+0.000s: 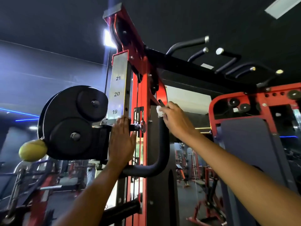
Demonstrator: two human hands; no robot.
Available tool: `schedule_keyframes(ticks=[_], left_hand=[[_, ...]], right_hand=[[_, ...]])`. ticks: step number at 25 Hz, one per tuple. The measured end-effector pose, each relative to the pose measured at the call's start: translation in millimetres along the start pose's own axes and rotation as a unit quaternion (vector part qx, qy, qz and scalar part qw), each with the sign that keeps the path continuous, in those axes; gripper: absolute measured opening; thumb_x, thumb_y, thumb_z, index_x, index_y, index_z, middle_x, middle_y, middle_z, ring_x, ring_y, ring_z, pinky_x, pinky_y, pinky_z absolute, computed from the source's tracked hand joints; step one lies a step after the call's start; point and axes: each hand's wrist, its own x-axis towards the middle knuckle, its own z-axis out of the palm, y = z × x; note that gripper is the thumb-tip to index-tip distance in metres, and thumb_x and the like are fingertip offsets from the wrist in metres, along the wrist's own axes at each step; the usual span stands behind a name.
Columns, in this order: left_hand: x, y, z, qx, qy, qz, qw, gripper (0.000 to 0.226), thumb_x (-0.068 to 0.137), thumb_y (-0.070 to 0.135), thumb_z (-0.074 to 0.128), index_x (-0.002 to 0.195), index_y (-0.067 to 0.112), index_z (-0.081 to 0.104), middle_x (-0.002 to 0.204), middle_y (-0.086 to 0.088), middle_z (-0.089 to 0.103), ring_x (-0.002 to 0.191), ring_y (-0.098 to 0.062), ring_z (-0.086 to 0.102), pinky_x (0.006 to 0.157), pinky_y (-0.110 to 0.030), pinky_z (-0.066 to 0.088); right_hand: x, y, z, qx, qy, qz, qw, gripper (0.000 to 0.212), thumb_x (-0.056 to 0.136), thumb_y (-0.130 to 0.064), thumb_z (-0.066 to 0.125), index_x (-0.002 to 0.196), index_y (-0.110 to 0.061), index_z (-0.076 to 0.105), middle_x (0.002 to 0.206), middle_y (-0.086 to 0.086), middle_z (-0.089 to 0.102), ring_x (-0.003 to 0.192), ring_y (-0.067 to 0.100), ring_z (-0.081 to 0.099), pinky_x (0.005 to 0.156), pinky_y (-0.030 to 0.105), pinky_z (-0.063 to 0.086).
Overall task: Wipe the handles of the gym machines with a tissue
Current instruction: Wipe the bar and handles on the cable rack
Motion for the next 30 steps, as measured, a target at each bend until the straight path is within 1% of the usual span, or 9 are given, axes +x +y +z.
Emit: schedule_keyframes(ticks=[3, 7, 10, 13, 16, 19, 22, 26, 30], left_hand=[[-15.5, -10.2, 19.0, 0.046, 0.005, 0.026, 0.999, 0.065, 0.095, 0.037, 0.026, 0.152, 0.005, 0.021, 0.161, -0.011, 0.011, 0.148, -0.024, 0.009, 0.120, -0.034, 0.001], [-19.3, -14.0, 25.6, 0.021, 0.026, 0.036, 0.999, 0.064, 0.095, 0.039, 0.022, 0.149, 0.005, 0.013, 0.159, -0.005, 0.005, 0.146, -0.017, 0.000, 0.118, -0.033, 0.000], [-21.1, -12.8, 27.0, 0.041, 0.038, 0.046, 0.997, 0.065, 0.094, 0.035, 0.026, 0.146, -0.002, 0.022, 0.158, -0.012, 0.012, 0.146, -0.024, 0.012, 0.118, -0.038, 0.011], [-21.1, -12.0, 25.8, 0.025, 0.026, 0.035, 0.999, 0.064, 0.093, 0.031, 0.027, 0.145, -0.006, 0.030, 0.157, -0.020, 0.021, 0.144, -0.029, 0.017, 0.116, -0.041, 0.015], [-22.5, -10.0, 21.2, 0.033, -0.001, 0.027, 0.999, 0.064, 0.091, 0.030, 0.029, 0.142, -0.008, 0.036, 0.151, -0.025, 0.031, 0.140, -0.034, 0.031, 0.116, -0.042, 0.025], [-23.4, -6.8, 15.8, 0.065, -0.012, 0.025, 0.998, 0.060, 0.093, 0.028, 0.032, 0.140, -0.008, 0.040, 0.146, -0.027, 0.040, 0.132, -0.037, 0.045, 0.109, -0.046, 0.030], [-23.8, -5.6, 13.5, 0.052, -0.029, 0.008, 0.998, 0.062, 0.101, 0.030, 0.037, 0.150, -0.001, 0.016, 0.157, -0.022, 0.020, 0.145, -0.033, 0.024, 0.117, -0.038, 0.009], [-24.0, -8.0, 16.7, 0.029, -0.010, 0.020, 0.999, 0.066, 0.100, 0.036, 0.031, 0.152, 0.001, 0.011, 0.161, -0.016, 0.004, 0.149, -0.029, 0.011, 0.120, -0.039, 0.007], [-24.1, -8.1, 18.4, 0.029, 0.002, 0.011, 1.000, 0.070, 0.095, 0.044, 0.018, 0.150, 0.001, 0.020, 0.160, -0.016, 0.015, 0.147, -0.027, 0.015, 0.116, -0.040, 0.012]], right_hand=[[-35.1, -6.5, 14.5, -0.040, -0.028, -0.058, 0.997, 0.031, 0.081, 0.001, 0.064, 0.112, 0.002, 0.063, 0.116, 0.014, 0.057, 0.113, 0.025, 0.053, 0.091, 0.027, 0.050], [-108.7, -26.4, 25.3, -0.053, -0.095, -0.137, 0.985, 0.031, 0.066, -0.010, 0.075, 0.096, -0.004, 0.069, 0.105, 0.012, 0.062, 0.103, 0.021, 0.054, 0.071, 0.031, 0.058], [-70.7, -23.6, 5.6, -0.098, -0.132, -0.098, 0.981, 0.036, 0.081, -0.011, 0.065, 0.116, -0.003, 0.059, 0.118, 0.011, 0.052, 0.108, 0.021, 0.052, 0.080, 0.027, 0.054], [-11.9, -14.9, -1.7, -0.127, -0.077, -0.055, 0.987, 0.017, 0.091, -0.008, 0.052, 0.104, -0.005, 0.062, 0.114, 0.008, 0.050, 0.107, 0.021, 0.042, 0.082, 0.039, 0.051], [-50.8, -25.8, 10.1, -0.177, -0.146, -0.104, 0.968, 0.028, 0.085, -0.004, 0.061, 0.113, -0.006, 0.058, 0.118, 0.009, 0.050, 0.113, 0.022, 0.040, 0.086, 0.032, 0.051], [-99.7, -42.3, -1.6, -0.194, -0.214, -0.202, 0.936, 0.037, 0.059, -0.005, 0.082, 0.094, -0.002, 0.069, 0.101, 0.010, 0.060, 0.100, 0.024, 0.048, 0.066, 0.028, 0.057], [-41.3, -27.9, -8.9, -0.211, -0.161, -0.187, 0.946, 0.031, 0.064, 0.006, 0.075, 0.092, -0.003, 0.065, 0.097, 0.012, 0.058, 0.096, 0.028, 0.055, 0.057, 0.034, 0.056], [-8.8, -27.1, -0.2, -0.241, -0.113, -0.091, 0.960, 0.021, 0.087, 0.001, 0.052, 0.106, -0.007, 0.056, 0.111, 0.008, 0.047, 0.102, 0.024, 0.045, 0.074, 0.035, 0.049], [-97.4, -52.4, 4.6, -0.189, -0.242, -0.142, 0.941, 0.019, 0.076, -0.009, 0.067, 0.095, -0.007, 0.066, 0.095, 0.005, 0.054, 0.072, 0.014, 0.052, 0.061, 0.022, 0.048]])
